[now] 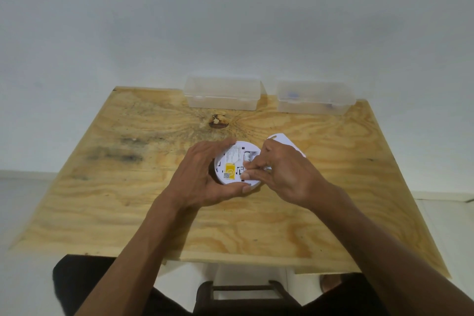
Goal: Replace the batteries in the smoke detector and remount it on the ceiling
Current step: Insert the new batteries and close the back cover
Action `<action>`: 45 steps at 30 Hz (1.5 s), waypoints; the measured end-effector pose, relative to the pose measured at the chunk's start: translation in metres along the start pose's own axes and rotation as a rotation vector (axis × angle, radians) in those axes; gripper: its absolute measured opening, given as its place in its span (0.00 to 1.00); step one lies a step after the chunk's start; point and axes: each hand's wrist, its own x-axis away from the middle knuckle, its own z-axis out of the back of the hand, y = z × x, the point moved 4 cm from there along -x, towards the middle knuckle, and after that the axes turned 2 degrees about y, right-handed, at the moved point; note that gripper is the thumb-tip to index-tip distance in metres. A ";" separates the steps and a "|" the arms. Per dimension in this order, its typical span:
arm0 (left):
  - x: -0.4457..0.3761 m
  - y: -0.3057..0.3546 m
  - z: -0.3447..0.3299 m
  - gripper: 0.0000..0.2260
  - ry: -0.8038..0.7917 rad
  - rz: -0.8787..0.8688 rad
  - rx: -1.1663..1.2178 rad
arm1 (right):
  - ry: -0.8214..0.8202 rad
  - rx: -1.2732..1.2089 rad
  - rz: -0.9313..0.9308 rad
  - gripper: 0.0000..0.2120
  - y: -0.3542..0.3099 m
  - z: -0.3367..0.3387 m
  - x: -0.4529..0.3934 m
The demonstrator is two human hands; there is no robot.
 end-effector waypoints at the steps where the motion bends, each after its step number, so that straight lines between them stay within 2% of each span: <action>1: 0.001 0.001 0.000 0.32 0.003 0.001 0.009 | -0.008 0.024 -0.010 0.15 -0.001 0.000 0.000; 3: 0.002 0.002 0.001 0.31 -0.006 0.010 0.017 | -0.006 0.014 0.010 0.13 -0.003 0.000 0.000; 5: 0.002 0.004 0.001 0.33 -0.012 0.026 0.014 | 0.055 -0.116 0.003 0.11 0.000 0.002 0.001; 7: 0.003 0.002 0.001 0.31 -0.013 0.024 0.031 | 0.189 -0.236 -0.103 0.13 0.008 0.008 0.003; 9: 0.004 -0.002 0.000 0.35 -0.011 0.051 0.008 | 0.309 -0.266 -0.238 0.19 0.017 0.018 0.007; 11: 0.006 -0.007 -0.001 0.41 -0.008 0.086 -0.018 | 0.281 -0.290 -0.374 0.23 0.023 0.022 0.011; 13: 0.008 -0.009 -0.002 0.42 -0.009 0.101 -0.013 | 0.189 -0.356 -0.489 0.23 0.029 0.019 0.014; 16: 0.008 -0.007 -0.001 0.42 -0.013 0.097 -0.010 | 0.105 -0.593 -0.601 0.17 0.036 0.010 0.016; 19: 0.007 -0.004 0.000 0.41 -0.013 0.088 -0.009 | 0.004 -0.633 -0.546 0.04 0.033 0.009 0.015; 21: 0.006 -0.002 0.000 0.39 -0.015 0.077 -0.003 | -0.009 -0.574 -0.462 0.10 0.029 0.011 0.015; 25: 0.006 -0.002 0.000 0.40 -0.018 0.082 0.005 | 0.153 -0.504 -0.353 0.15 0.024 0.016 0.012; 30: 0.007 -0.005 -0.002 0.41 -0.028 0.111 0.006 | 0.313 -0.494 -0.245 0.07 0.005 0.017 0.006; 35: 0.007 -0.005 -0.002 0.41 -0.025 0.109 -0.007 | 0.393 -0.644 -0.282 0.06 0.005 0.006 0.001; 41: 0.008 -0.005 -0.003 0.41 -0.022 0.100 -0.012 | 0.447 -0.480 -0.315 0.07 0.009 0.004 -0.002; 45: 0.004 0.006 0.000 0.30 0.009 0.075 0.052 | 0.400 -0.366 -0.279 0.08 0.005 0.003 -0.005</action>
